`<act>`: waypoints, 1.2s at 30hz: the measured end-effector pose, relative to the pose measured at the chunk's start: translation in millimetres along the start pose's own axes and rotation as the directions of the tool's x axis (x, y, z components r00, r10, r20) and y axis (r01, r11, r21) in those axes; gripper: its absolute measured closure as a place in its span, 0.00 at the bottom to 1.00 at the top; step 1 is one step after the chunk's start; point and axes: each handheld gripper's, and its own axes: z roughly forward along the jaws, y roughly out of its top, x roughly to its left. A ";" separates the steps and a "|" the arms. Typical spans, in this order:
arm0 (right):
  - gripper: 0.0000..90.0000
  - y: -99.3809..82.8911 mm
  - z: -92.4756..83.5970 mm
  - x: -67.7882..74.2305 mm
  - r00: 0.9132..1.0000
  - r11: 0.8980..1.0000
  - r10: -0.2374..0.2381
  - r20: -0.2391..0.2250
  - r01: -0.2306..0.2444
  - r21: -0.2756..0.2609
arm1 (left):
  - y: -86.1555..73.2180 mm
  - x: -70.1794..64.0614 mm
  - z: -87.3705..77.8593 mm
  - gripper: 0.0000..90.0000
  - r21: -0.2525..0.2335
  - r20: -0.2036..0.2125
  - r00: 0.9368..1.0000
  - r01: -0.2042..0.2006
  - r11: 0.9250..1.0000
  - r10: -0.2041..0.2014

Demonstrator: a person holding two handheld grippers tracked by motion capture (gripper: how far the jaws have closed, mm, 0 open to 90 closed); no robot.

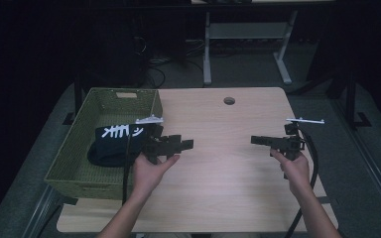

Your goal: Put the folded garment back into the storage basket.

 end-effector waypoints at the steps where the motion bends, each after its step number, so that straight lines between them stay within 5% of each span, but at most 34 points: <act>1: 0.34 -1.3 -1.6 -0.6 1.000 1.000 0.000 0.001 0.000 -0.005 | -1.7 0.4 2.1 0.38 0.000 0.004 1.000 0.002 1.000 -0.002; 12: 0.33 -14.3 -9.0 -14.4 1.000 1.000 0.020 0.008 -0.020 -0.005 | -15.7 1.2 21.2 0.37 0.011 -0.007 1.000 0.004 1.000 -0.004; 36: 0.33 -44.9 -21.5 -33.7 0.999 0.999 0.036 0.035 -0.036 0.009 | -36.4 4.8 34.7 0.36 0.007 -0.030 0.999 0.011 1.000 -0.011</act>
